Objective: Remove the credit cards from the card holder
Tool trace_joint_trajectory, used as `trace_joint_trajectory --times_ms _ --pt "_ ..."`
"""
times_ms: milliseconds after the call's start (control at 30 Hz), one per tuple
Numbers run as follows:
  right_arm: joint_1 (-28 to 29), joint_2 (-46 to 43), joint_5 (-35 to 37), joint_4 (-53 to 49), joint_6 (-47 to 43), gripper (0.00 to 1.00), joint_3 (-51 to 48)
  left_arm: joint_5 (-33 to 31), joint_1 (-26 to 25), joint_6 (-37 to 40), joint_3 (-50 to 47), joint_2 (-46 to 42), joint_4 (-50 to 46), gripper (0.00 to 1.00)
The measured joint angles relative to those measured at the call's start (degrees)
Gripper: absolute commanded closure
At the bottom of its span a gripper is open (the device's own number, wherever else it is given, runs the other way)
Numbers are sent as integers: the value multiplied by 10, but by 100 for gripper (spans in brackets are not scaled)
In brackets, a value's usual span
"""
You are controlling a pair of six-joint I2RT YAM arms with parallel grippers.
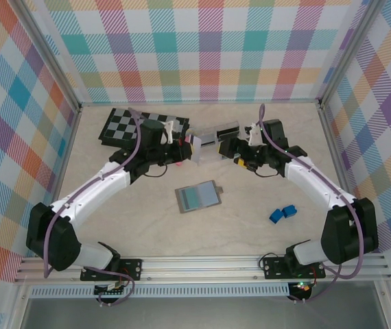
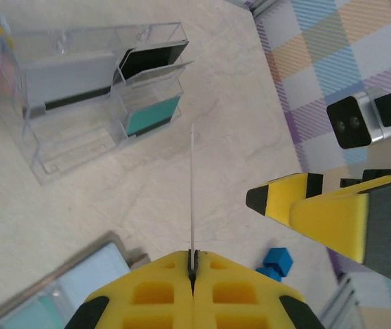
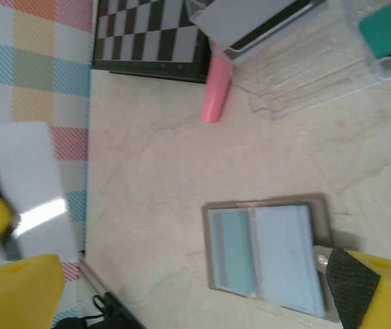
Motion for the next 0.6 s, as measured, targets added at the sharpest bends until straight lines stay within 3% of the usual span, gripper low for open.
trace_joint_trajectory --times_ms 333,600 --pt "-41 17 37 -25 -45 0 -2 -21 -7 319 134 148 -99 100" --pt "-74 34 33 -24 -47 0 -20 -73 -16 507 304 292 -194 100"
